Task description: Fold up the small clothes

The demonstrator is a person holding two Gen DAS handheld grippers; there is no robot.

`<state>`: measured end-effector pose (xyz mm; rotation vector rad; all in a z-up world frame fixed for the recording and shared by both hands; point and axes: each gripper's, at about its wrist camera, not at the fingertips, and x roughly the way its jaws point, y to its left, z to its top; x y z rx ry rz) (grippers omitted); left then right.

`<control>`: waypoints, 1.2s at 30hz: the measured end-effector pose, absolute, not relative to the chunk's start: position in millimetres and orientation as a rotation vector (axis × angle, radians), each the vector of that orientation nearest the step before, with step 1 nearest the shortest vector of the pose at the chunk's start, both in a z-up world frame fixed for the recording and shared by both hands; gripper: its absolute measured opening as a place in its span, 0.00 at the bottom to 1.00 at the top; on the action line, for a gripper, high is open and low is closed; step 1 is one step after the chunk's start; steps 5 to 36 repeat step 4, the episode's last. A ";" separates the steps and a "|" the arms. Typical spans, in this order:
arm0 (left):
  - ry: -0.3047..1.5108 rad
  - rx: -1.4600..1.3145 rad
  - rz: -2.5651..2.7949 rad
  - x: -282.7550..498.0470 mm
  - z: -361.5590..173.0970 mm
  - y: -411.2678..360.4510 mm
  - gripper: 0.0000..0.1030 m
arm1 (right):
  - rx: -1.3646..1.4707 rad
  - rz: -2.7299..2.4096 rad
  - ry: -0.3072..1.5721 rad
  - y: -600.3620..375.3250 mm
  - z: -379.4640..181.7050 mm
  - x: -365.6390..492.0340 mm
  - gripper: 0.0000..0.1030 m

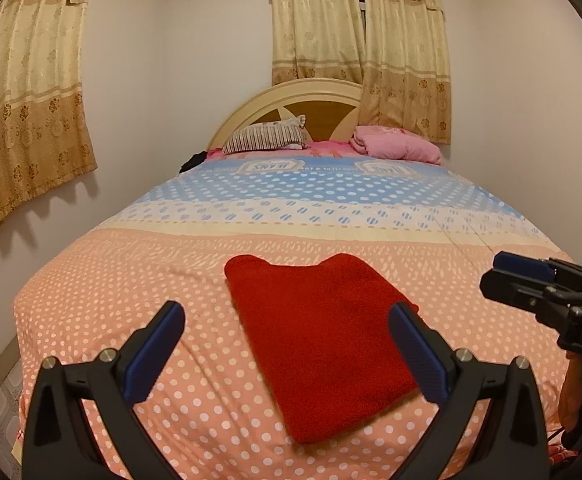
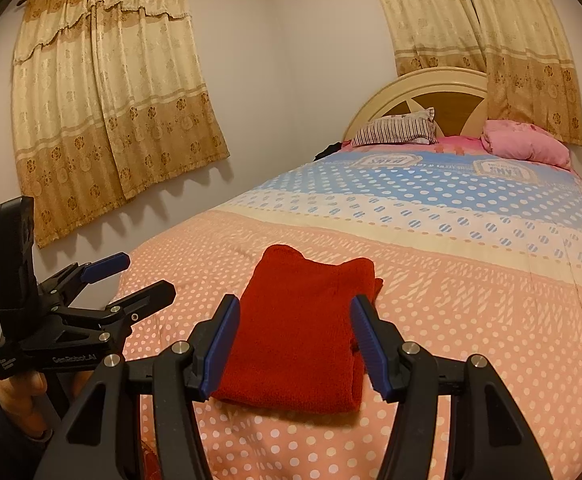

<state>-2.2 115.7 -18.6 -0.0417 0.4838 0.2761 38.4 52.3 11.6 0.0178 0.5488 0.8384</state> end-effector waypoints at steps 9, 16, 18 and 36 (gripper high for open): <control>0.498 -0.048 0.264 0.1 -22.3 116.7 1.00 | 0.013 0.838 0.561 54.7 9.2 38.2 0.57; 0.498 -0.048 0.264 0.1 -22.3 116.7 1.00 | 0.013 0.838 0.561 54.7 9.2 38.2 0.57; 0.498 -0.048 0.264 0.1 -22.3 116.7 1.00 | 0.013 0.838 0.561 54.7 9.2 38.2 0.57; 0.498 -0.048 0.264 0.1 -22.3 116.7 1.00 | 0.013 0.838 0.561 54.7 9.2 38.2 0.57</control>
